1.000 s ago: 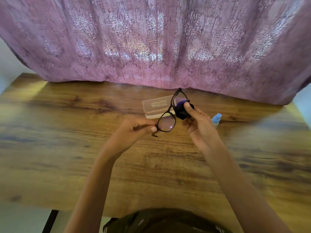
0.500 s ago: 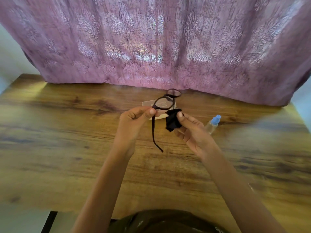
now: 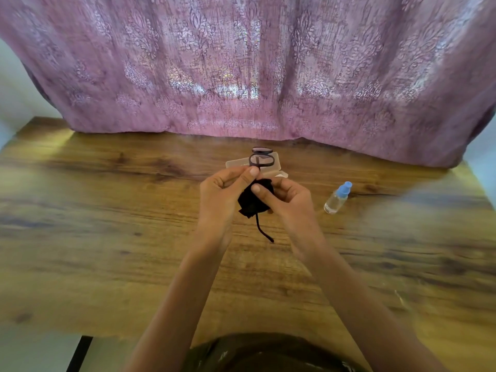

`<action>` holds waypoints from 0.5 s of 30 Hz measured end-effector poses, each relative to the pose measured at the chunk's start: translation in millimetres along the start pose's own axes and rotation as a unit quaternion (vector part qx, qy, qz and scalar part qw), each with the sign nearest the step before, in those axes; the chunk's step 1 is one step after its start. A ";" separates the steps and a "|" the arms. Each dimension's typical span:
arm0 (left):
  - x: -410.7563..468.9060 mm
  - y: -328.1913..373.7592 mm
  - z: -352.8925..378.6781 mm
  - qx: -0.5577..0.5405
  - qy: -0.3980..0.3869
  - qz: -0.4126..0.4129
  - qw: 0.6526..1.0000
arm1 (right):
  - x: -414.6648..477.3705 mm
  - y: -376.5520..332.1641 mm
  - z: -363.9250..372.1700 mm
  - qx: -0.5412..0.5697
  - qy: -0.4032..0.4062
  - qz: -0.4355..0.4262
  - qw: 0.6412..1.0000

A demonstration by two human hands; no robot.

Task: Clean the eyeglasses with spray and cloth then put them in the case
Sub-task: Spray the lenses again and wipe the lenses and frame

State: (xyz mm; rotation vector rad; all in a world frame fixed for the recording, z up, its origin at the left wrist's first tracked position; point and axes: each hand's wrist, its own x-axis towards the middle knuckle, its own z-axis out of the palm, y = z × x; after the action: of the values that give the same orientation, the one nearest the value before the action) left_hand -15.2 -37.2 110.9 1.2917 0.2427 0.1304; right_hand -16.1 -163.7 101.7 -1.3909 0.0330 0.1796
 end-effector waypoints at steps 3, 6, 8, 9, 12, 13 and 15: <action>0.9 1.3 -2.3 0.010 0.004 0.007 1.000 | 2.4 1.1 0.2 -0.021 -0.028 0.000 0.999; 4.9 3.9 -4.9 0.030 0.035 0.011 0.999 | 2.7 8.6 -0.6 -0.068 -0.048 0.010 0.997; 8.0 5.6 -5.9 0.030 0.059 0.017 0.998 | 1.4 17.8 -1.3 -0.111 -0.053 0.016 0.992; 9.6 7.0 -6.3 0.025 0.067 0.019 0.997 | 0.7 22.9 -1.9 -0.131 -0.055 0.016 0.990; 13.3 9.5 -8.8 0.026 0.083 0.020 0.996 | -0.1 35.5 -4.5 -0.175 -0.061 0.018 0.982; 14.0 10.2 -9.3 0.029 0.083 0.020 0.996 | 0.0 38.4 -5.5 -0.187 -0.064 0.016 0.980; 15.0 10.6 -9.6 0.029 0.080 0.021 0.996 | 0.6 42.8 -8.5 -0.207 -0.065 0.009 0.976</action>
State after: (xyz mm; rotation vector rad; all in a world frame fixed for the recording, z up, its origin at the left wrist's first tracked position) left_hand -2.7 -21.8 117.1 1.3465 0.3594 0.2651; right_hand -21.1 -164.9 58.4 -1.7923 -0.1068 0.3058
